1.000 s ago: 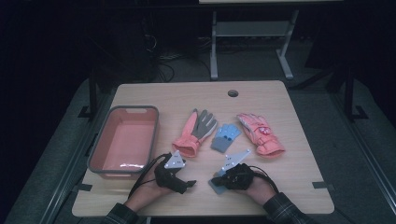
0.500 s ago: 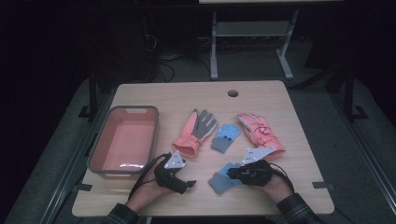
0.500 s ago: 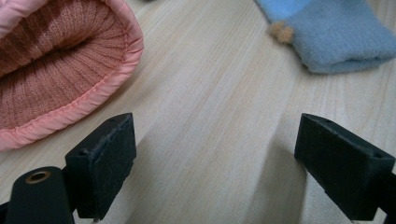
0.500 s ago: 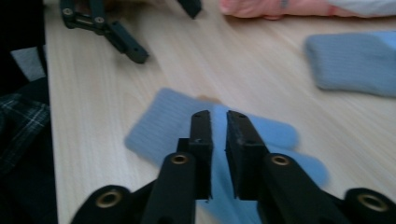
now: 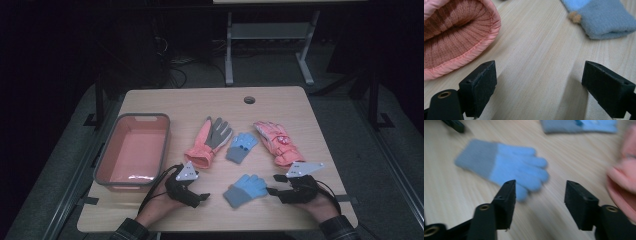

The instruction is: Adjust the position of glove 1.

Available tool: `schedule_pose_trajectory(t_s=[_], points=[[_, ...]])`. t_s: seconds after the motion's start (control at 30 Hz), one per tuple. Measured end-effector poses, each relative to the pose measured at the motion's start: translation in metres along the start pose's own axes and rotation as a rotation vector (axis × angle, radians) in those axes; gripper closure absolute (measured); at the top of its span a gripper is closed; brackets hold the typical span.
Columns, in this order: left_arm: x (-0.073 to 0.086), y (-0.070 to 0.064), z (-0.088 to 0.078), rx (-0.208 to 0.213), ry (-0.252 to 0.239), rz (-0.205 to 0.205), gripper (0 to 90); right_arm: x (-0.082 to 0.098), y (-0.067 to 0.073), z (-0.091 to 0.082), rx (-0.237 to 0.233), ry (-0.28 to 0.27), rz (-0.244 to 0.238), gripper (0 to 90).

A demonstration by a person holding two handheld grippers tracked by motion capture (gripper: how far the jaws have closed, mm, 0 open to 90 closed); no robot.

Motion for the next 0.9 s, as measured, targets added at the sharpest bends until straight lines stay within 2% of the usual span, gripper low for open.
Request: schedule_pose_trajectory(t_s=[0.13,0.2,0.3,0.43,0.5,0.6,0.77,0.9], points=[[0.0,0.0,0.0,-0.001,0.004,-0.003,12.0,0.018,-0.011,-0.004,0.059,0.025,0.025,31.5],[0.0,0.0,0.0,-0.002,0.001,-0.002,12.1,0.022,-0.014,-0.006,0.073,0.024,0.04,27.6],[0.0,0.0,0.0,-0.002,0.001,-0.001,12.0,0.028,-0.016,-0.006,0.09,0.025,0.031,23.5],[0.001,-0.001,-0.001,-0.006,-0.003,-0.008,12.2,0.031,-0.015,-0.002,0.093,0.034,0.036,18.2],[0.0,-0.001,-0.002,-0.001,0.019,-0.008,12.9,0.032,-0.015,0.0,0.101,0.033,0.037,16.8],[-0.003,0.0,-0.004,0.015,0.043,-0.04,12.8,0.033,-0.016,0.0,0.108,0.029,0.029,14.2],[-0.011,-0.005,-0.006,0.027,0.022,-0.056,13.1,0.035,-0.017,0.0,0.101,0.025,0.016,13.5],[-0.019,-0.007,-0.007,0.028,0.017,-0.05,13.6,0.035,-0.017,0.0,0.104,0.028,0.018,13.0]])
Point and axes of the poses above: each handheld gripper's, and its own axes: z roughly forward along the jaws, x roughly out of its underside, y roughly to its left, the point moved 2 cm from there along z, roughly forward along the jaws, and after that the axes turned 9 degrees about x, right-handed, at the moved point
